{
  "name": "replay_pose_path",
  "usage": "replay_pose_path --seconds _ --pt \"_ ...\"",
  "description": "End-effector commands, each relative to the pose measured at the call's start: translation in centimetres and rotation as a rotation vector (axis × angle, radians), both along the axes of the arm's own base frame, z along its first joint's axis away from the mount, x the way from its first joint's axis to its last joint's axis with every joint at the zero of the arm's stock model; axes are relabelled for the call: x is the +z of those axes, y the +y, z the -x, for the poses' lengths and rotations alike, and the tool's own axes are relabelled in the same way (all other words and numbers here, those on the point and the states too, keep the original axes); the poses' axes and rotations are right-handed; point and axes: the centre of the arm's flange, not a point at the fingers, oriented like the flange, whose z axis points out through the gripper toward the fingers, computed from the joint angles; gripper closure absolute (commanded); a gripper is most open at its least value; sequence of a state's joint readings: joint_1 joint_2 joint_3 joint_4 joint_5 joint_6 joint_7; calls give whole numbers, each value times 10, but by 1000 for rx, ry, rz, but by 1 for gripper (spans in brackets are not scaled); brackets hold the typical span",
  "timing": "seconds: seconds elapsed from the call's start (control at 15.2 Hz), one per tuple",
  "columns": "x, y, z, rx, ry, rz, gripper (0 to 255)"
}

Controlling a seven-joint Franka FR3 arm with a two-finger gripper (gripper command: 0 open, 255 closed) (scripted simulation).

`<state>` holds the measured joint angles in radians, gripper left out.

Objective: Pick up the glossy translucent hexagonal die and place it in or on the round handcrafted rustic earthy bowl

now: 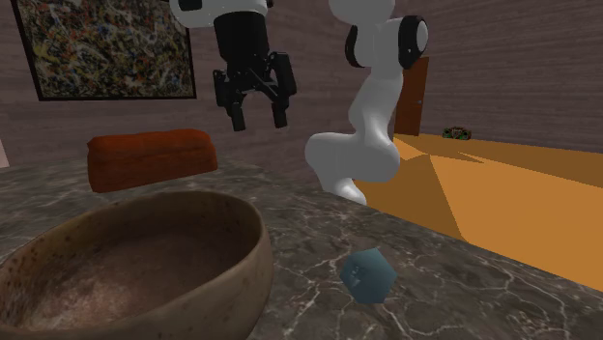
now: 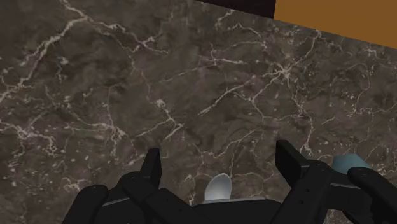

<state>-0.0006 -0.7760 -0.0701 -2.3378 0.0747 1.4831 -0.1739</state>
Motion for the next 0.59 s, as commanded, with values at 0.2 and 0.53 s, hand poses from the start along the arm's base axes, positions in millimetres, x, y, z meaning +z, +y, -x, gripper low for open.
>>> replay_pose_path --seconds 0.2,0.53 --pt "-7 40 -15 -5 17 20 0" --pt "-22 106 -39 -12 46 52 0"
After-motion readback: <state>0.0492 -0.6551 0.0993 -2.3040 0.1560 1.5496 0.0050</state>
